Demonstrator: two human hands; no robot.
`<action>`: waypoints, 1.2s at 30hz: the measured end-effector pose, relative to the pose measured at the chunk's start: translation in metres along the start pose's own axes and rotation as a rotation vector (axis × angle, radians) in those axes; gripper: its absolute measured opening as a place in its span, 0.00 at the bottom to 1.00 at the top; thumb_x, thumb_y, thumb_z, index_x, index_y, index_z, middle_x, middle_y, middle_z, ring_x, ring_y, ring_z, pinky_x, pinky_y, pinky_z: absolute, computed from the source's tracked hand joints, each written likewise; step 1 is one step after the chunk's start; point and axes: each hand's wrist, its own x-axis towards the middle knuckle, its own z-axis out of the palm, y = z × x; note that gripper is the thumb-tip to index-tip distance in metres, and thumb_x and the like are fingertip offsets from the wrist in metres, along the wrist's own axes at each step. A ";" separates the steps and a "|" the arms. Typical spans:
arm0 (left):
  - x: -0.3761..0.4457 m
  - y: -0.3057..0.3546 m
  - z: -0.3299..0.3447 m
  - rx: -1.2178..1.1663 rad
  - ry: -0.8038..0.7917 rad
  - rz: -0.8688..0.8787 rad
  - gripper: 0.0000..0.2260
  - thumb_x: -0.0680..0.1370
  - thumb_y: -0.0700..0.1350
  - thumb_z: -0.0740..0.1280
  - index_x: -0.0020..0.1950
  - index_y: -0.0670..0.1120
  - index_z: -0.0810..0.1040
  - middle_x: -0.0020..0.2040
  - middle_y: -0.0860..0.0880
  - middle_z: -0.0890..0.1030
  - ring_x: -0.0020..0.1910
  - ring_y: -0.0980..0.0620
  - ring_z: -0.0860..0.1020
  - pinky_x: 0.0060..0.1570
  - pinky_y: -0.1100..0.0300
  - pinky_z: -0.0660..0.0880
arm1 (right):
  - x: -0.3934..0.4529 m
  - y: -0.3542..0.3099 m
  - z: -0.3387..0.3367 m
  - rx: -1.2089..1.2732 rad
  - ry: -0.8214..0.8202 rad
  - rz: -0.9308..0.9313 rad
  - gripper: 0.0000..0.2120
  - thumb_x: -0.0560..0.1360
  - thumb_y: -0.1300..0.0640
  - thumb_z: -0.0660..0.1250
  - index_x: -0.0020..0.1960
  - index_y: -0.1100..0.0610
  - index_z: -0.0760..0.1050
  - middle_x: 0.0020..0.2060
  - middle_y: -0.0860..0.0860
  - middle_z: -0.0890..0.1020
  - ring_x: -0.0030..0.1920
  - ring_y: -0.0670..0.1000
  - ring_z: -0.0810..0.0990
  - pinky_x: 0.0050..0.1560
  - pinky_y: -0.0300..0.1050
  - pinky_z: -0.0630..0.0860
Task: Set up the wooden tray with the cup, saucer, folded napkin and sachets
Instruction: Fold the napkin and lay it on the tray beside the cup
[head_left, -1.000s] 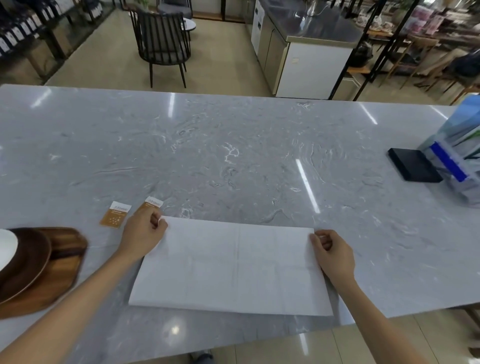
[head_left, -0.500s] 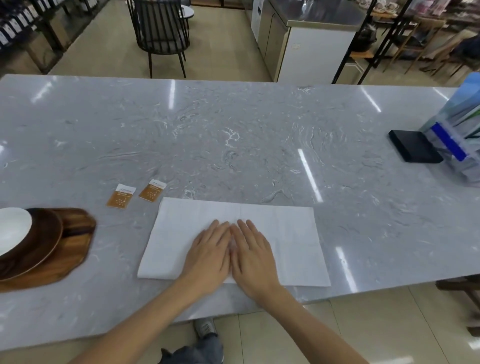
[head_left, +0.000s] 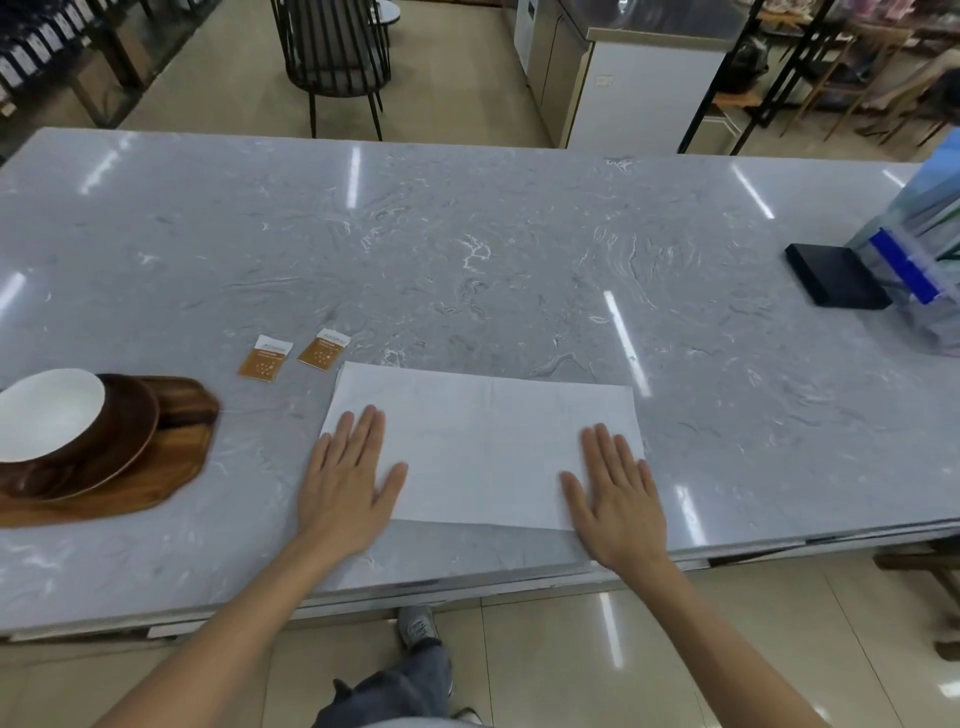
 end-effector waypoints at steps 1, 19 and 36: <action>-0.001 -0.003 -0.001 -0.001 0.006 -0.012 0.34 0.80 0.64 0.39 0.82 0.49 0.41 0.83 0.52 0.43 0.82 0.51 0.43 0.80 0.48 0.46 | -0.003 0.008 -0.002 0.003 0.001 0.017 0.33 0.82 0.32 0.39 0.83 0.45 0.40 0.82 0.42 0.44 0.82 0.48 0.42 0.82 0.54 0.45; 0.037 0.065 0.005 -0.101 -0.106 -0.168 0.34 0.81 0.66 0.43 0.82 0.52 0.39 0.81 0.38 0.36 0.80 0.40 0.35 0.77 0.39 0.36 | -0.009 0.045 -0.014 -0.047 -0.033 -0.030 0.33 0.80 0.34 0.33 0.82 0.44 0.41 0.83 0.50 0.47 0.83 0.54 0.40 0.82 0.56 0.48; 0.288 0.056 -0.020 0.055 -0.111 0.460 0.25 0.86 0.55 0.45 0.83 0.52 0.47 0.83 0.54 0.49 0.82 0.51 0.47 0.80 0.46 0.48 | -0.079 -0.036 -0.001 0.026 0.043 -0.054 0.30 0.79 0.38 0.56 0.80 0.43 0.62 0.81 0.53 0.61 0.80 0.54 0.61 0.75 0.58 0.63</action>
